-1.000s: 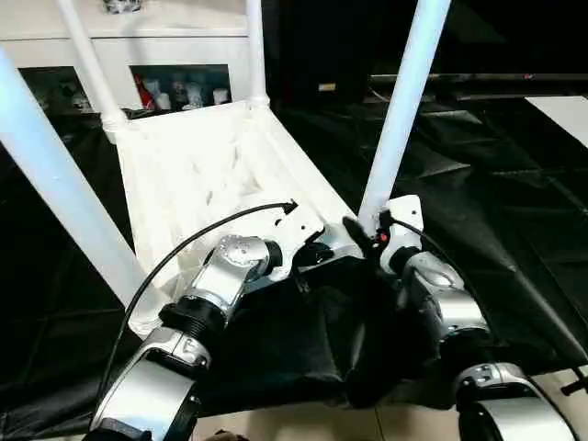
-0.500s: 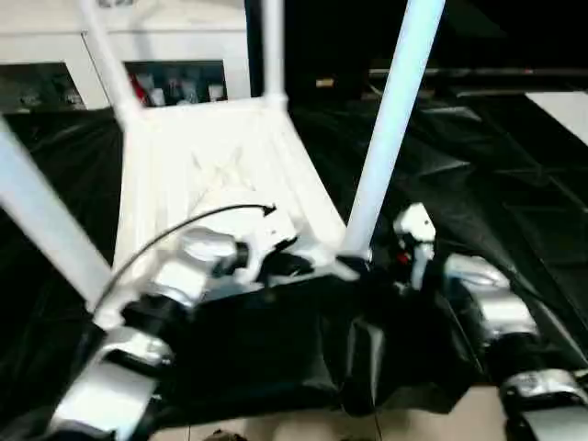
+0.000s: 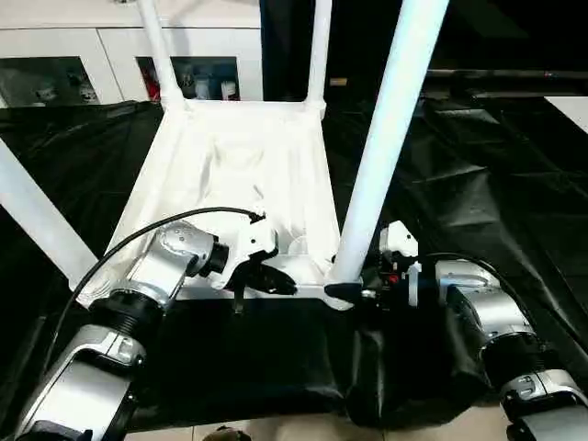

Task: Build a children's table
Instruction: Rotate leg to tighten

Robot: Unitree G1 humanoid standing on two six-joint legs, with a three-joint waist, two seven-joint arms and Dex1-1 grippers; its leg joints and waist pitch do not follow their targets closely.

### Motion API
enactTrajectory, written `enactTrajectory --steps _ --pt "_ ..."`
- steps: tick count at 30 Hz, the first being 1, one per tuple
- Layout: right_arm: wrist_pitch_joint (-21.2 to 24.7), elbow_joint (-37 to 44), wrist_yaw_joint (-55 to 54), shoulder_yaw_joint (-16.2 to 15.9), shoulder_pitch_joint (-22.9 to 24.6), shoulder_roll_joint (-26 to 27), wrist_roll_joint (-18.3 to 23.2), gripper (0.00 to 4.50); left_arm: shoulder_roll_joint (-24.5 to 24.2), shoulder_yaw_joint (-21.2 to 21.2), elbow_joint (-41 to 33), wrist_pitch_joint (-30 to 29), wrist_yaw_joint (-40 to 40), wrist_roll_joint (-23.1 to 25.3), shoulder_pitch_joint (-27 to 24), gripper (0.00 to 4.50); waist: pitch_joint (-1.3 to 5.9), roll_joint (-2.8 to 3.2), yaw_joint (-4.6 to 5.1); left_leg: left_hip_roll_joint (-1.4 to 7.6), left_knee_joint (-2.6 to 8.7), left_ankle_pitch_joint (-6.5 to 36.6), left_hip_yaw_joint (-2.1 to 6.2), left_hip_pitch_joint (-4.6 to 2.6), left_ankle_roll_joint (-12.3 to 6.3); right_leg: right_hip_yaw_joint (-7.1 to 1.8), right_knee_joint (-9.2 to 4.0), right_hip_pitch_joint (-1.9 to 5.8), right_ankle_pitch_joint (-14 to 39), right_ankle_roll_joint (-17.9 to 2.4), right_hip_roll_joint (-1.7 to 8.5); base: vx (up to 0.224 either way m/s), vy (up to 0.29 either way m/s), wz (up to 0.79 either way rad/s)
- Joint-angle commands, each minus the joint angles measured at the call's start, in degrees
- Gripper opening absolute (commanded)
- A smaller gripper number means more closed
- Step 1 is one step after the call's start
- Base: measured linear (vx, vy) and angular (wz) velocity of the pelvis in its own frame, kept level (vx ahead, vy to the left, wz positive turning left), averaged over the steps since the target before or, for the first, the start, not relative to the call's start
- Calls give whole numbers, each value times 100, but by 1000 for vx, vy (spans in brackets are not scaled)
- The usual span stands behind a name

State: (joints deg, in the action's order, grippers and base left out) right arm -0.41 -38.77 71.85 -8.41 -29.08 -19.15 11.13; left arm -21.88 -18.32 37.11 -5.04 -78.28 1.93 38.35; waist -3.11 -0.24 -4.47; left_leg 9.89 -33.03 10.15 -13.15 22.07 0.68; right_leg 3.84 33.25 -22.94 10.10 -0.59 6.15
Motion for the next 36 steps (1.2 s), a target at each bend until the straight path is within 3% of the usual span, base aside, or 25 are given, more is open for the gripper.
enactTrajectory --steps 1,8,9,12,13,14,16,17,19,20,21,22,23,24,25,27,29,30,32,33,36 --pt "57 64 230 -87 37 44 32 269 -34 -191 95 -93 -24 144 -140 0 343 -58 -9 422 389 1069 194 -167 -315 -247 -250 204 810 -1531 335 0 0 0" --pt "127 149 -1 -86 234 173 27 254 135 24 154 -200 508 68 -130 0 346 -71 -53 427 383 1029 190 -178 -336 -248 -261 192 885 -1492 340 0 0 0" --pt "3 -52 -792 39 250 395 -135 254 325 132 278 -244 988 105 -69 0 335 -69 -53 428 391 1119 185 -184 -294 -254 -281 178 1020 -1474 339 0 0 0" --pt "-155 -473 -2038 230 176 727 -367 252 590 197 435 -310 1551 180 -12 0 276 -63 13 411 451 1966 258 -229 121 -270 -428 107 2311 -1162 397 -18 -2 -1" --pt "-211 -672 -2841 377 141 1038 -402 252 915 251 552 -391 2078 214 27 0 267 -85 60 410 469 2230 313 -225 252 -263 -466 117 2827 -967 415 -60 5 -7" --pt "-211 -672 -2841 377 141 1038 -402 252 915 251 552 -391 2078 214 27 0 260 -57 83 411 484 2335 324 -231 312 -260 -484 101 2967 -898 407 -60 5 -7" --pt "-243 -781 -3394 481 98 1315 -394 252 1181 237 602 -429 2374 240 45 0 248 -70 170 392 499 2683 368 -240 387 -227 -550 94 3390 -696 397 -55 18 -10" --pt "-211 -836 -3619 525 56 1426 -383 252 1294 227 622 -454 2501 256 58 0 242 -5 204 384 510 2853 393 -254 417 -210 -580 86 3514 -616 394 -52 22 -10" --pt "-212 -902 -3921 548 -16 1602 -419 252 1490 155 619 -482 2630 287 60 0 237 -36 251 371 512 3129 408 -290 428 -188 -643 44 3627 -511 371 0 0 0" --pt "-227 -945 -4099 540 -85 1742 -481 252 1658 72 593 -508 2664 321 51 0 220 46 277 361 488 3407 399 -373 464 -172 -727 -29 3690 -496 358 0 0 0" --pt "-224 -957 -4130 537 -112 1798 -489 252 1720 36 582 -512 2666 337 48 0 224 38 308 351 487 3493 417 -382 461 -134 -716 -17 3684 -478 340 0 0 0" --pt "-273 -946 -4022 470 -145 1843 -525 252 1791 -40 569 -504 2633 375 46 0 224 89 319 350 521 3588 447 -364 445 -99 -713 41 3650 -440 338 0 0 0" --pt "-294 -941 -3984 445 -148 1841 -538 252 1801 -52 572 -499 2626 383 48 0 225 47 351 345 531 3600 443 -337 428 -94 -727 58 3621 -415 325 0 0 0" --pt "-424 -942 -3821 319 -163 1828 -610 252 1854 -100 597 -469 2609 434 58 0 226 87 352 347 535 3705 446 -376 425 -112 -736 20 3514 -443 327 0 0 0" --pt "-482 -914 -3715 302 -154 1784 -595 252 1841 -107 606 -461 2571 449 59 0 227 89 353 344 537 3730 450 -383 419 -113 -733 20 3478 -462 326 0 0 0" --pt "-495 -837 -3450 295 -135 1687 -520 322 1776 -109 623 -444 2490 450 66 0 248 94 349 349 558 3647 454 -353 391 -137 -704 58 3230 -549 332 0 0 0" --pt "-570 -751 -3140 250 -129 1521 -523 322 1660 -123 663 -386 2375 476 85 0 252 119 340 352 577 3571 440 -327 374 -169 -671 64 2920 -650 320 0 0 0" --pt "-566 -640 -2776 234 -108 1378 -450 356 1552 -132 689 -322 2223 493 92 0 270 91 323 353 572 3380 415 -318 322 -204 -634 79 2556 -793 317 0 0 0" --pt "-531 -466 -2266 221 -53 1194 -304 366 1415 -140 675 -256 1985 509 78 0 285 54 301 358 567 3044 385 -271 201 -236 -582 121 2138 -971 334 0 0 0" --pt "-533 -324 -1878 172 4 1039 -221 366 1300 -148 626 -214 1766 491 58 0 323 49 260 367 555 2597 369 -224 51 -250 -515 195 1666 -1089 346 61 -3 1" --pt "-439 12 -1018 43 148 680 -24 366 1037 -167 441 -234 1264 404 7 0 320 31 181 374 497 1945 291 -195 -280 -245 -448 234 1078 -1322 337 64 -20 3"
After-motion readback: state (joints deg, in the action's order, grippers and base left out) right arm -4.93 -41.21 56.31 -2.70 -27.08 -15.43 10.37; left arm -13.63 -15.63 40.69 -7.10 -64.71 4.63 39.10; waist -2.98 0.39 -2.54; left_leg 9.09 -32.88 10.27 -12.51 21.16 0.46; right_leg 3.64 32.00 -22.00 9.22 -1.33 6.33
